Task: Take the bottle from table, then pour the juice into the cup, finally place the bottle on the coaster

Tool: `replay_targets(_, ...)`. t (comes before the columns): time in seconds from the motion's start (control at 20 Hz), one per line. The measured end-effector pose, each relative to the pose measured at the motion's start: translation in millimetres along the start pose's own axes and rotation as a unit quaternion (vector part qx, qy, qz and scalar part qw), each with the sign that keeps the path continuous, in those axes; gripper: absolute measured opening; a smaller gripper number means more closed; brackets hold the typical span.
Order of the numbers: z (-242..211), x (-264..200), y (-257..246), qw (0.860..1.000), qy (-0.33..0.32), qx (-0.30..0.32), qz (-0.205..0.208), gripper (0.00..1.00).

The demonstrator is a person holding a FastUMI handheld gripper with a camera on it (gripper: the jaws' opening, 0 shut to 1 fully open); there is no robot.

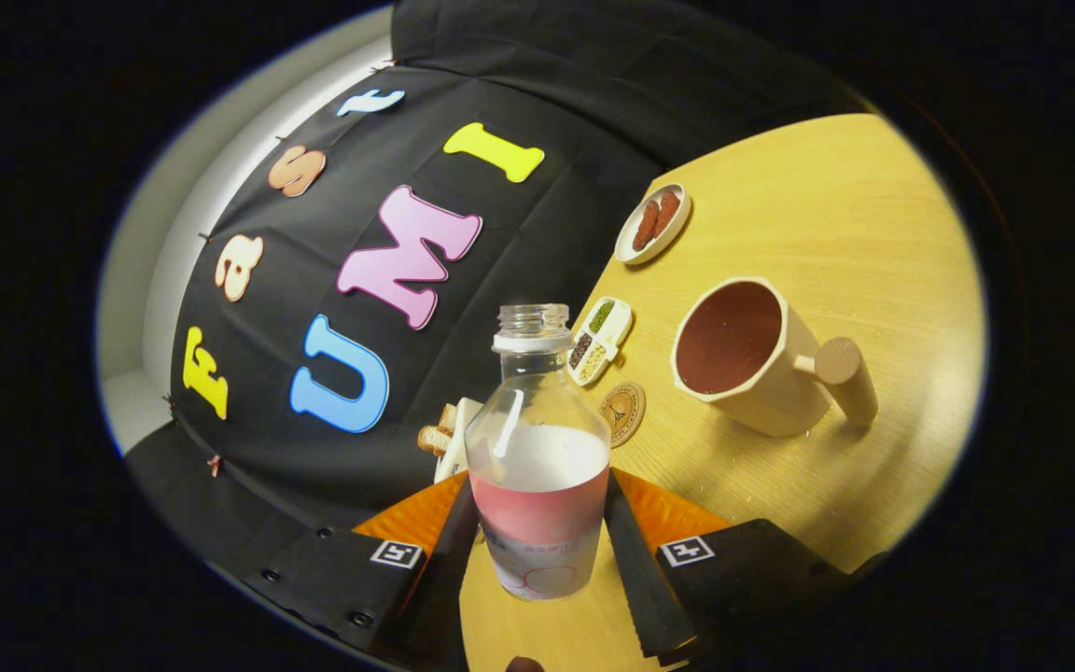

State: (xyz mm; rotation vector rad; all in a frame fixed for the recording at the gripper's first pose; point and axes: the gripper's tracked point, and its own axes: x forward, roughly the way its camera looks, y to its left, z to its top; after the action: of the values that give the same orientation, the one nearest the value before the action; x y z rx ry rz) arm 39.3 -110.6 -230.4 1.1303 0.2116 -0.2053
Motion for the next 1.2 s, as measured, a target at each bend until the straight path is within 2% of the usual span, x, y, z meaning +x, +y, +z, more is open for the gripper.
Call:
replay_targets(0.35, 6, 5, -1, 0.998, 0.007, 0.068, 0.006, 0.77)
replay_targets(0.65, -1, 7, -7, 0.991, 0.015, 0.135, -0.003, 0.76)
replay_targets(1.2, -3, 11, -13, 0.976, 0.027, 0.215, -0.015, 0.76)
